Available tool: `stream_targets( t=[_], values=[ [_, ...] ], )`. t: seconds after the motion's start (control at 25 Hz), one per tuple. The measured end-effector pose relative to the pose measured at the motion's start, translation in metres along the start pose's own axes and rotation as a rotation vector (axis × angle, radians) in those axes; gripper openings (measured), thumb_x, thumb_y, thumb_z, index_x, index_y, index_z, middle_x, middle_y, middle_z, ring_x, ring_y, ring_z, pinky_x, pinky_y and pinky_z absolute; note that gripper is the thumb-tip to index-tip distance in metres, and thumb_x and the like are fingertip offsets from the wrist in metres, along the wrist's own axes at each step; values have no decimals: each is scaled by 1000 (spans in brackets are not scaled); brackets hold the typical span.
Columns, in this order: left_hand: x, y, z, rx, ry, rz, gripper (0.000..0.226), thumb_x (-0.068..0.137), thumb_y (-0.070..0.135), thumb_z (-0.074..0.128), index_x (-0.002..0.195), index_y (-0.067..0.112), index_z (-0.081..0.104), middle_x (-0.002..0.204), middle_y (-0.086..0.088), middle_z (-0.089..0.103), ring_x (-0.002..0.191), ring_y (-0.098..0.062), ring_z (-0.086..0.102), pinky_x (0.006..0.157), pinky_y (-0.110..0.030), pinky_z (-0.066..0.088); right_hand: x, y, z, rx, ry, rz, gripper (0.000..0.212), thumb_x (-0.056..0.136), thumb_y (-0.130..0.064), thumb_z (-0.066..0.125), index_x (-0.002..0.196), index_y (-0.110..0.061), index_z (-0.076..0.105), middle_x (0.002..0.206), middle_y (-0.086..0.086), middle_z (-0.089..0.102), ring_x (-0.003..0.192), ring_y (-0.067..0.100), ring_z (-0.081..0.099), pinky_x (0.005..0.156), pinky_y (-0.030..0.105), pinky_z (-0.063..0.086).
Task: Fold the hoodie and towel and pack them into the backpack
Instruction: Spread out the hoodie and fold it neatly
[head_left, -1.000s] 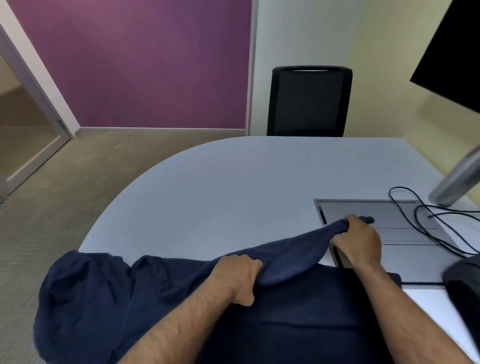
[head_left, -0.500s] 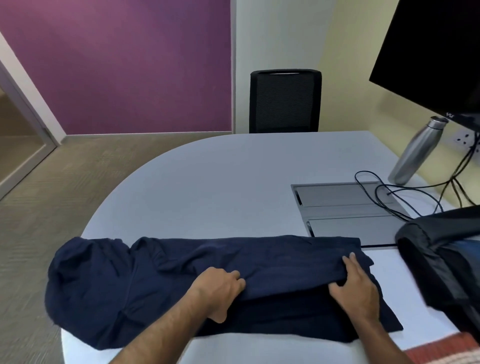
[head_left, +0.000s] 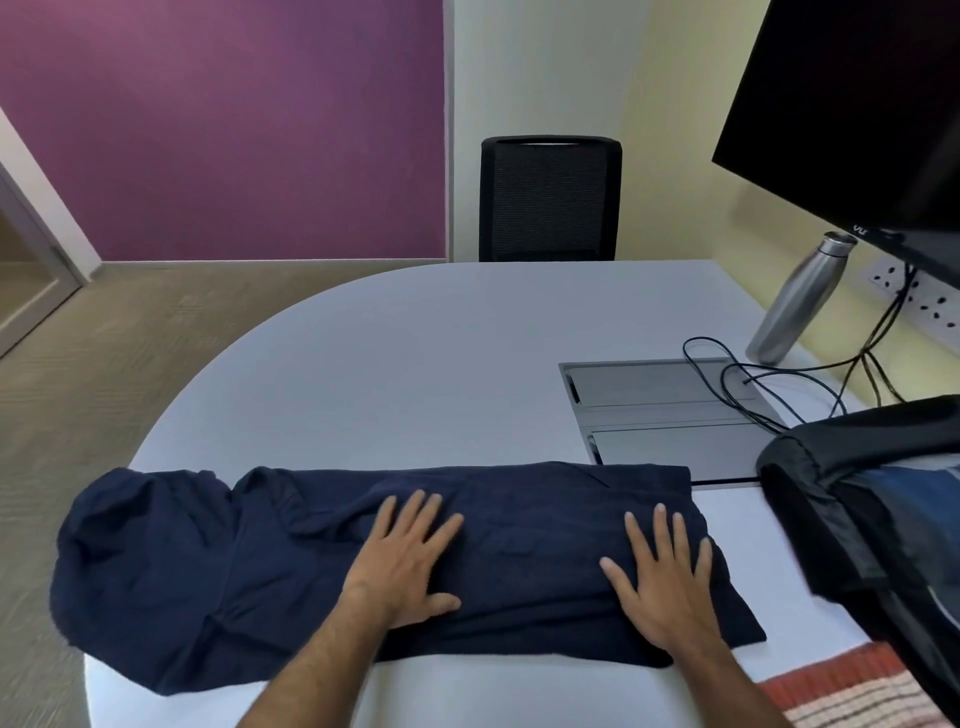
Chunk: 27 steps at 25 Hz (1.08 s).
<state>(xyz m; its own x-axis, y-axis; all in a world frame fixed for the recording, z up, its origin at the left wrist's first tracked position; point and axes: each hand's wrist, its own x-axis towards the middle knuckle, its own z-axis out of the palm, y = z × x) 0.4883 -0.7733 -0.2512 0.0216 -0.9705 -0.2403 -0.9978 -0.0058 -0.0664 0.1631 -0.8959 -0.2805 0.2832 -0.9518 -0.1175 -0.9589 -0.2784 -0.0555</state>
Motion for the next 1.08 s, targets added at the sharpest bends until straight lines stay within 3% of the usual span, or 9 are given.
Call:
stream_targets(
  t=[0.08,0.24,0.32,0.4,0.52,0.6,0.68,0.84,1.08],
  values=[
    [-3,-9,18,-88,-109,-220,120,62,97,22,151,32,-25,153,-2,-32,149,-28,-23,116,-57,-17,2,13,6,-29,-65,39,96,75,-81,-16,156,-31,-6,164,4,-17,148,25,-24,116,59,-12],
    [-13,-26,29,-201,-185,-328,126,57,105,20,146,34,-34,148,0,-40,147,-25,-30,115,-56,-20,-1,11,2,-118,-98,81,90,79,-81,-7,156,-34,-5,164,1,-16,148,24,-25,112,63,-15],
    [-27,-43,31,-250,-158,-330,120,64,102,21,150,34,-28,153,3,-35,148,-23,-28,116,-54,-20,8,-8,-8,-91,-111,81,86,84,-80,1,156,-34,4,166,0,-6,150,23,-18,106,66,-21],
    [-51,-69,27,-385,-30,-363,107,76,94,24,157,33,-8,164,5,-13,152,-19,-13,121,-49,-11,23,-48,-14,-88,-32,32,83,88,-78,8,155,-32,21,165,0,12,151,23,-6,106,66,-19],
    [-53,-76,21,-561,338,-351,80,85,78,44,148,29,39,150,10,43,141,-15,34,118,-38,23,31,-60,-21,22,110,7,73,95,-67,17,141,-21,51,152,4,44,145,25,28,115,60,12],
    [-62,-93,15,-647,538,-502,61,85,59,64,134,25,56,130,10,60,124,-16,51,107,-38,39,46,-85,-23,145,187,-139,66,93,-58,28,128,-14,62,134,7,61,127,28,50,108,51,37],
    [-82,-123,14,-696,678,-760,47,83,45,72,124,23,61,118,7,65,113,-19,57,99,-41,46,56,-148,-39,288,139,-250,48,94,-46,43,125,-14,62,126,5,65,117,25,56,98,42,47],
    [-136,-188,30,-794,806,-1206,44,83,38,74,121,20,60,116,0,66,111,-26,56,94,-47,49,68,-291,-55,466,9,-446,36,97,-32,54,131,-20,58,132,-3,60,124,17,50,101,33,45],
    [-172,-249,66,-909,695,-1454,53,79,48,76,120,18,59,115,-1,65,110,-26,58,88,-45,51,68,-460,-46,477,-187,-664,36,97,-28,52,131,-21,58,132,-4,61,118,16,57,99,31,47]
  ],
)
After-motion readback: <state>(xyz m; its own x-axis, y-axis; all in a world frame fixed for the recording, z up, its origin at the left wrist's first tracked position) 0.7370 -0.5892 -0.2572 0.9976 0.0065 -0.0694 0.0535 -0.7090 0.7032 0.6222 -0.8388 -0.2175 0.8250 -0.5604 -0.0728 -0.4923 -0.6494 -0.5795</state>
